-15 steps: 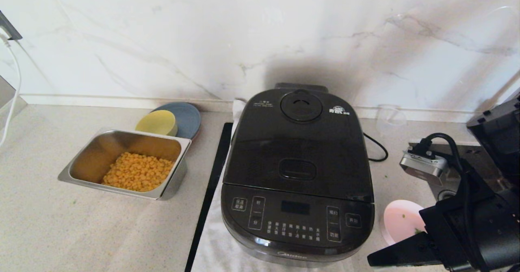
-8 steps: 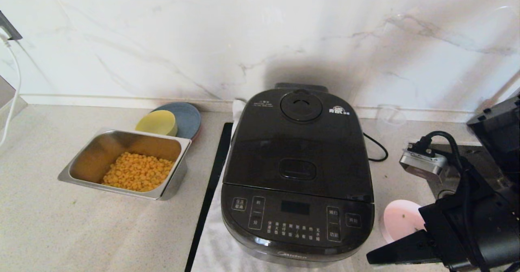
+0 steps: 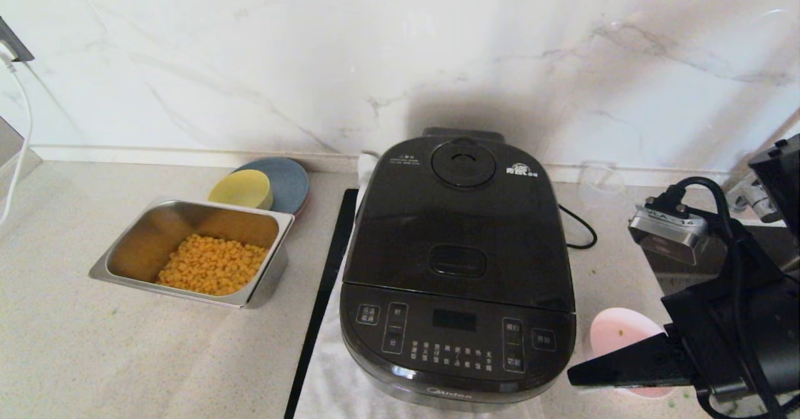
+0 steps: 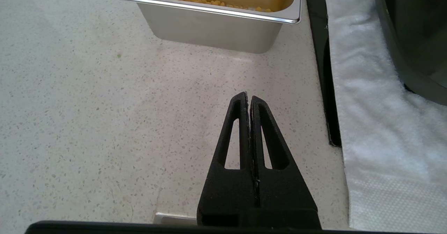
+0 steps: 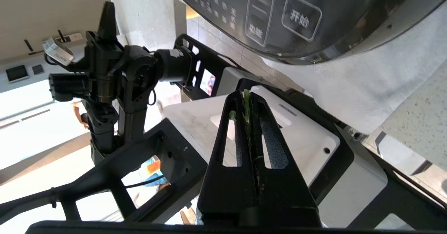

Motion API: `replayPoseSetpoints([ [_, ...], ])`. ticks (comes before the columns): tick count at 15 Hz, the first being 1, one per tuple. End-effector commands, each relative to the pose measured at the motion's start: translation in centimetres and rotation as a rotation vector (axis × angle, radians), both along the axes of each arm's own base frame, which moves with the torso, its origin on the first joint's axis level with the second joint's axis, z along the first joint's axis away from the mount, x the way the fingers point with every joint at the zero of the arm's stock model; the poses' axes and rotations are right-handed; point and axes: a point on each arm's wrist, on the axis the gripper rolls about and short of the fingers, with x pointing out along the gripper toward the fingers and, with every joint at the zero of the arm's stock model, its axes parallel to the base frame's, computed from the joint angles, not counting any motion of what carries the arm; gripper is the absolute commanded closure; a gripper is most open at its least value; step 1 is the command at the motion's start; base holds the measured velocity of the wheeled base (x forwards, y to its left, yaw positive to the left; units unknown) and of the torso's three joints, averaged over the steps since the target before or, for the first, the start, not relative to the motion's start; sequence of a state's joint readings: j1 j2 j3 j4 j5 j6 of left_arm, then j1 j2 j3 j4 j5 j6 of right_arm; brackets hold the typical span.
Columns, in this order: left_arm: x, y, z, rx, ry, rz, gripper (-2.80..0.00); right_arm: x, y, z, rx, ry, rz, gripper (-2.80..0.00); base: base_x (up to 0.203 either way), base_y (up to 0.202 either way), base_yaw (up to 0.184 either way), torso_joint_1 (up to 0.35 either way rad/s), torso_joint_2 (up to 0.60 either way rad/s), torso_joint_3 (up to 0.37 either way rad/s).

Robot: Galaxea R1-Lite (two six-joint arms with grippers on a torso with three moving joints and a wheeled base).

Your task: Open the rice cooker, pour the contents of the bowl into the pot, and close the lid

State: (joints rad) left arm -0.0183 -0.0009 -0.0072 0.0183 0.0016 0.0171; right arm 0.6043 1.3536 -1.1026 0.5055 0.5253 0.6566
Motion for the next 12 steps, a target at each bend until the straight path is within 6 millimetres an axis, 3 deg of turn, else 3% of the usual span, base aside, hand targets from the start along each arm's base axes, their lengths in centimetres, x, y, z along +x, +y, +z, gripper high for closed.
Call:
replayPoseSetpoints([
  [1,0.0,0.0,0.0,0.0,-0.003,0.0,0.0,0.2,0.1,0.2,0.005,0.001,-0.002,0.0,0.0,0.0,0.0,0.0,0.0,0.0],
  [12,0.0,0.0,0.0,0.0,-0.001,0.0,0.0,1.3,0.3,0.1,0.0,0.008,-0.021,0.0,0.0,0.0,0.0,0.0,0.0,0.0],
])
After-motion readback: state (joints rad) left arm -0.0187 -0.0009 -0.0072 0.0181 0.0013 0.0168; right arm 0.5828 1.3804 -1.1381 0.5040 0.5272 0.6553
